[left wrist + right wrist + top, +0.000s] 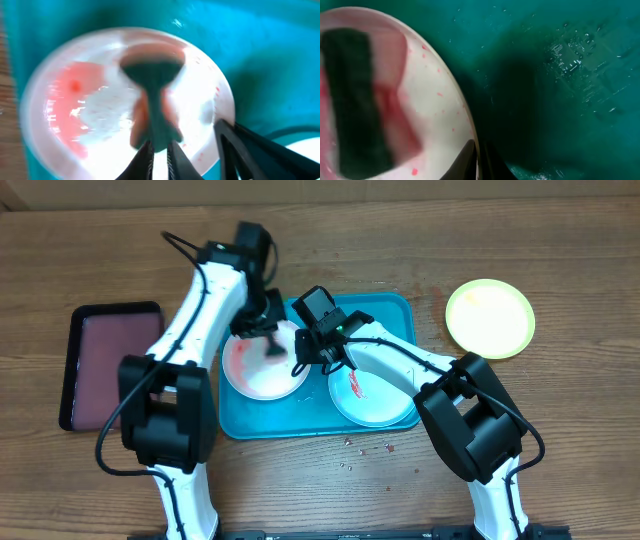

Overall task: Clean dirty plates on tray and stack at the side
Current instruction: 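Scrub the white plate with the sponge while the right gripper holds it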

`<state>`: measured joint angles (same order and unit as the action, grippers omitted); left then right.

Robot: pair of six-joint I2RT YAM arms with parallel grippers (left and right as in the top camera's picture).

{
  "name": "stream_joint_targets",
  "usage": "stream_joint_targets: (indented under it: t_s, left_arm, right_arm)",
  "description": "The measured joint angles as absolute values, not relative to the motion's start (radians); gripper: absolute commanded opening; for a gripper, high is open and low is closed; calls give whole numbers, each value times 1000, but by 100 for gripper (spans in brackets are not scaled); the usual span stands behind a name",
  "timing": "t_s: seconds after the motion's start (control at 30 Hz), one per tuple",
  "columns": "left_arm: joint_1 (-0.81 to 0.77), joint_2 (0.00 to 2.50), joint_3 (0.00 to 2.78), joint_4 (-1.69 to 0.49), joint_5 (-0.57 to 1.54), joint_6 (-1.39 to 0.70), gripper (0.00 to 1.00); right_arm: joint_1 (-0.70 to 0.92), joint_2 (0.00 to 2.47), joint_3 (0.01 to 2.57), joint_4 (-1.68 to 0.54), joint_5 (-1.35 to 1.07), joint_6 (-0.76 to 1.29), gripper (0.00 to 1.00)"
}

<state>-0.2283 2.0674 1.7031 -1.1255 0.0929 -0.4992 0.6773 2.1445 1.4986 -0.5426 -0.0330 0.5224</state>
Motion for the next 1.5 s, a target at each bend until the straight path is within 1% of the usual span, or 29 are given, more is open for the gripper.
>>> stream_joint_targets:
  t_s: [0.07, 0.13, 0.17, 0.2, 0.3, 0.37, 0.43, 0.5, 0.57, 0.83, 0.9, 0.97, 1.0, 1.03, 1.3, 1.4, 1.5]
  left_arm:
    - [-235, 2067, 1669, -1108, 102, -499, 10]
    - [-231, 2068, 1644, -1097, 103, -500, 21]
    - [-226, 2067, 1627, -1092, 104, -499, 31]
    - [-220, 2067, 1615, -1091, 105, -499, 35]
    - [-213, 2068, 1590, -1082, 95, -503, 36]
    - [-208, 2068, 1583, -1075, 80, -503, 41]
    - [-208, 2068, 1582, -1063, 70, -503, 40]
    - [-208, 2068, 1582, -1039, 64, -503, 34]
    - [-208, 2067, 1582, -1024, 62, -511, 31]
    - [-208, 2068, 1569, -970, 64, -557, 30]
    - [-208, 2067, 1549, -936, 79, -561, 28]
    - [-208, 2068, 1529, -911, 99, -567, 22]
    - [-208, 2068, 1522, -907, 105, -570, 14]
    - [-208, 2068, 1514, -902, 114, -573, 4]
    - [-205, 2068, 1507, -907, 106, -574, 4]
    - [-196, 2068, 1507, -955, 53, -574, 4]
    - [-172, 2068, 1507, -1037, -48, -574, 4]
  right_arm:
    - [677, 2144, 1499, -544, -33, 523, 8]
    - [677, 2144, 1499, -544, -33, 523, 8]
    - [677, 2144, 1499, -545, -33, 523, 8]
    - [677, 2144, 1499, -544, -33, 523, 8]
    - [677, 2144, 1499, -545, -33, 523, 8]
    - [677, 2144, 1499, -544, -33, 523, 8]
    - [677, 2144, 1499, -543, -33, 523, 8]
    - [677, 2144, 1499, -543, -33, 523, 8]
    - [677, 2144, 1499, -543, -33, 523, 8]
    - [677, 2144, 1499, -543, -33, 523, 8]
    - [677, 2144, 1499, -543, -33, 523, 8]
    - [677, 2144, 1499, -543, -33, 523, 8]
    - [677, 2144, 1499, -543, -33, 523, 8]
    - [677, 2144, 1499, -543, -33, 522, 8]
    - [677, 2144, 1499, -543, -33, 523, 8]
    - [677, 2144, 1499, -543, -33, 523, 8]
    - [677, 2144, 1499, -543, -33, 523, 8]
